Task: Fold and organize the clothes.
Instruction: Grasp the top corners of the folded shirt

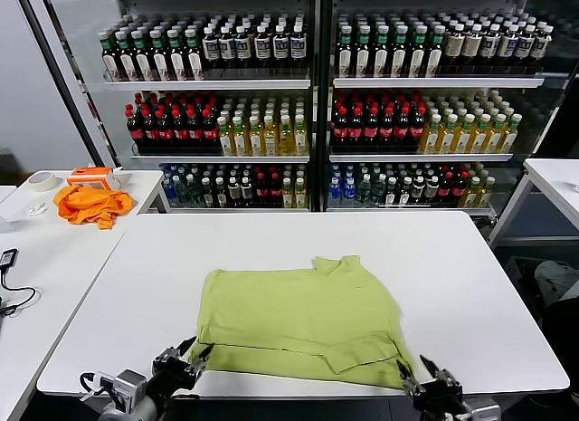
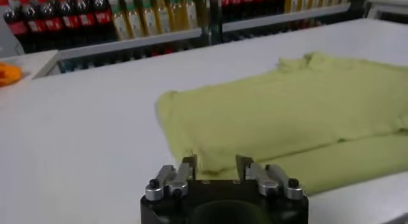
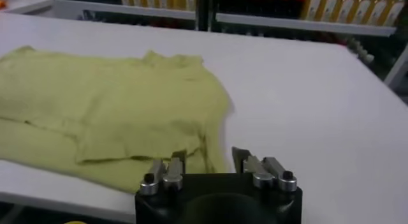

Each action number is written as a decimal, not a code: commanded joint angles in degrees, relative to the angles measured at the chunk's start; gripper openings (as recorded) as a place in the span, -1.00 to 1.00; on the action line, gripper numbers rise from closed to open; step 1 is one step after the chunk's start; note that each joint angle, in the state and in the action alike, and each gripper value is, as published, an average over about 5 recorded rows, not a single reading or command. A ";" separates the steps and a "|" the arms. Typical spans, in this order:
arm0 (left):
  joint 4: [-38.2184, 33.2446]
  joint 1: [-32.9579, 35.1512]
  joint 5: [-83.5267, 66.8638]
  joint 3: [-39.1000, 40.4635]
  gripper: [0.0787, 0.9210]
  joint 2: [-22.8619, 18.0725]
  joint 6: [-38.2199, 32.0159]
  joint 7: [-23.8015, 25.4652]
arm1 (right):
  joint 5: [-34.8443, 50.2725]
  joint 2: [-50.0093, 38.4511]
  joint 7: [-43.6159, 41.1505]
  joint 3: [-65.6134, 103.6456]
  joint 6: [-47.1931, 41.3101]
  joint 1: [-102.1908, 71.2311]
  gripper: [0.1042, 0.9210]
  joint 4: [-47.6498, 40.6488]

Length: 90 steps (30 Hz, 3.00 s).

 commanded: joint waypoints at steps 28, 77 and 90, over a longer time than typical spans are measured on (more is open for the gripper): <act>38.75 -43.16 -7.03 20.67 0.77 -0.40 -5.90 5.28 | 5.25 15.79 13.35 -32.81 -2.27 60.93 0.76 -49.36; 44.05 -43.97 -7.21 22.47 -0.23 -3.65 -7.60 8.64 | 4.93 17.26 7.83 -33.11 -1.22 61.63 -0.27 -54.54; 41.19 -43.24 -9.12 21.46 -0.98 -3.72 -9.87 8.83 | 5.54 14.90 10.80 -31.59 -0.07 59.49 -1.00 -45.41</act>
